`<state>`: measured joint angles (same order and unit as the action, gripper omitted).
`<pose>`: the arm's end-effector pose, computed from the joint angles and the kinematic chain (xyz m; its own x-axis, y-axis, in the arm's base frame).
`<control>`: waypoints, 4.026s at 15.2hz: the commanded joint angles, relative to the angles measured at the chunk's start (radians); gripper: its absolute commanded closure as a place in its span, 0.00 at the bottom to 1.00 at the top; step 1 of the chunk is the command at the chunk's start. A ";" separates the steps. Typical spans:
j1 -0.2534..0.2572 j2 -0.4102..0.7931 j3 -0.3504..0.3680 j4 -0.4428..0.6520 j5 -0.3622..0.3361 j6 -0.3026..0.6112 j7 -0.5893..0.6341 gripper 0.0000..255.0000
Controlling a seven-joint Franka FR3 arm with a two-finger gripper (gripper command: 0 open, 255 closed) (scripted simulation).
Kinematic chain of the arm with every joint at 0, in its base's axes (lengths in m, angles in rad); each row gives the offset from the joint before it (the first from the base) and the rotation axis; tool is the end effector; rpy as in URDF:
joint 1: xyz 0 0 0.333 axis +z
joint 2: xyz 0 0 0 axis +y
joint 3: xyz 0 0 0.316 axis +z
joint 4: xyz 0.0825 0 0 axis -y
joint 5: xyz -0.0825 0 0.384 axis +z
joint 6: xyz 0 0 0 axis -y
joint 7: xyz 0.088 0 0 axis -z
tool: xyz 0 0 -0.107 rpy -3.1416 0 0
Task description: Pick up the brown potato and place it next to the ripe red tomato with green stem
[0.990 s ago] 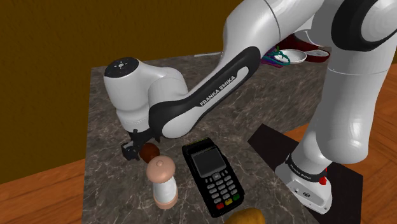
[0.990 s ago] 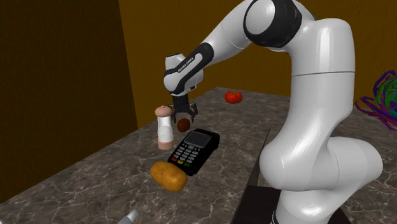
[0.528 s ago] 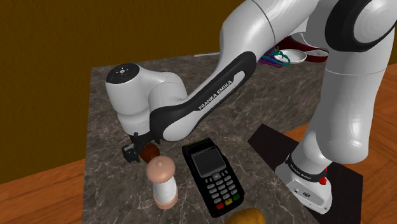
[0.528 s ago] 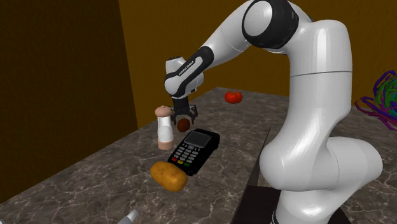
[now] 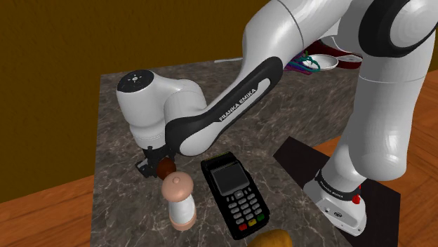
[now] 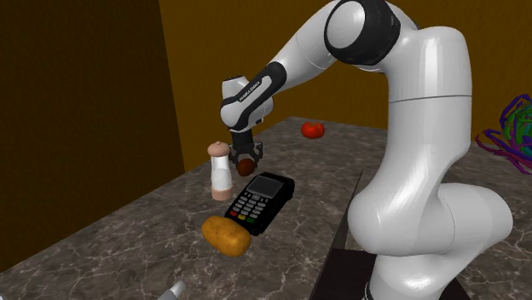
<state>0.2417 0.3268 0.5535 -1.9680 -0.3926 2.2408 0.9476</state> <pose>0.4422 0.4148 0.3294 0.9914 0.0721 0.1096 0.0631 -0.9945 0.0837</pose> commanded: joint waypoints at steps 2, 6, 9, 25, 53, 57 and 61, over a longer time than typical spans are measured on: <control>0.000 0.000 0.000 0.000 0.000 0.000 0.000 1.00; -0.004 -0.016 0.006 0.008 0.014 -0.020 -0.012 1.00; -0.010 -0.039 0.014 0.021 0.035 -0.051 -0.028 1.00; -0.029 -0.133 0.041 0.128 0.122 -0.228 -0.103 1.00; -0.217 0.059 -0.104 0.504 0.097 -0.365 -0.496 1.00; -0.236 0.152 -0.132 0.644 0.078 -0.405 -0.566 1.00; -0.242 0.272 -0.159 0.833 0.058 -0.467 -0.639 1.00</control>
<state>0.0056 0.5716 0.4017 -1.1742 -0.3308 1.7841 0.3303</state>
